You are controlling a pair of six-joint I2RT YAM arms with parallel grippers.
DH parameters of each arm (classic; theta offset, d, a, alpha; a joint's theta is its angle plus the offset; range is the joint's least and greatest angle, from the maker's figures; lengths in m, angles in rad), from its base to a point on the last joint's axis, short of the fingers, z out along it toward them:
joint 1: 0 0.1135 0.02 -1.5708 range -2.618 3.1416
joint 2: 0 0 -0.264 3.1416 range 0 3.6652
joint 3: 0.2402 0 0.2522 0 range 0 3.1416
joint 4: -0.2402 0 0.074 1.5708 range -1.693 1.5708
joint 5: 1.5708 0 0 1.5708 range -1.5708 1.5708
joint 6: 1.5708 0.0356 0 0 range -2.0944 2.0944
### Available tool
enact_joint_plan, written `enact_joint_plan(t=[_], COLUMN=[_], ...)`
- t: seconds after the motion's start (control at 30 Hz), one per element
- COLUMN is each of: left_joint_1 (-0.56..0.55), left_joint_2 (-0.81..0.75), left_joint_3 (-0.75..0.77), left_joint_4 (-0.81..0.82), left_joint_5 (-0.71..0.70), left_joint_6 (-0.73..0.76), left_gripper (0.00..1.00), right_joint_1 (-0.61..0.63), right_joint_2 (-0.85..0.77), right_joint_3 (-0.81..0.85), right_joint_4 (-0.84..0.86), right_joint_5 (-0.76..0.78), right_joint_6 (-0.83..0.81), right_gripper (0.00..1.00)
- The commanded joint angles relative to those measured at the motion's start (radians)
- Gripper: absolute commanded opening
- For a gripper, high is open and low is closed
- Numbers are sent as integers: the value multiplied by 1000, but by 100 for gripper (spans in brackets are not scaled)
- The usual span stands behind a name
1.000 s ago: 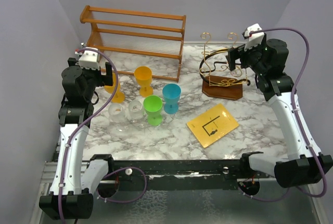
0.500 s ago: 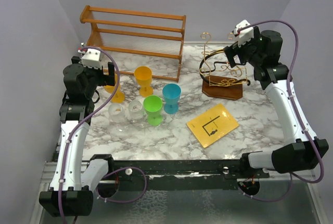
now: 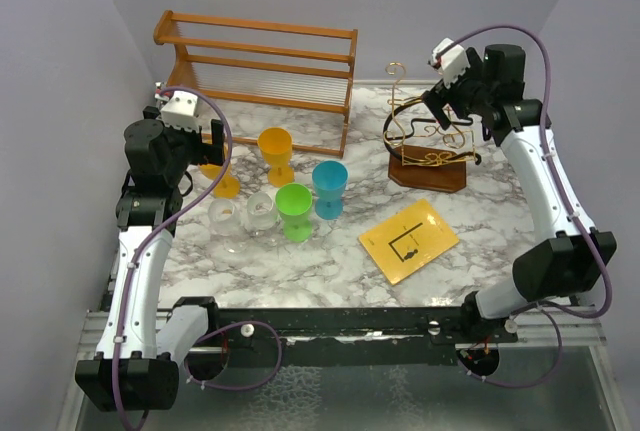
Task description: Place the wine glass upside down on the wine glass rack
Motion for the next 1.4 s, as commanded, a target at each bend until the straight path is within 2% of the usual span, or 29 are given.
enact_joint_plan(t=[0.0, 0.13, 0.33, 1.1, 1.37], left_joint_1=[10, 12, 12, 16, 16], left_joint_2=[5, 6, 10, 8, 16], left_joint_3=[24, 22, 18, -1, -13], left_joint_4=[8, 9, 11, 21, 19], left_joint_5=[43, 48, 56, 88, 107], left_joint_6=[11, 13, 18, 21, 38], left_gripper=[99, 99, 99, 99, 99], right_joint_1=[-4, -3, -4, -3, -4], right_joint_2=[50, 85, 128, 191, 222], right_joint_3=[94, 126, 150, 229, 305], right_joint_4=[-62, -83, -120, -229, -321], right_joint_5=[-25, -27, -28, -55, -88], right_joint_6=[-46, -40, -31, -66, -120], right_gripper=[92, 87, 74, 35, 26])
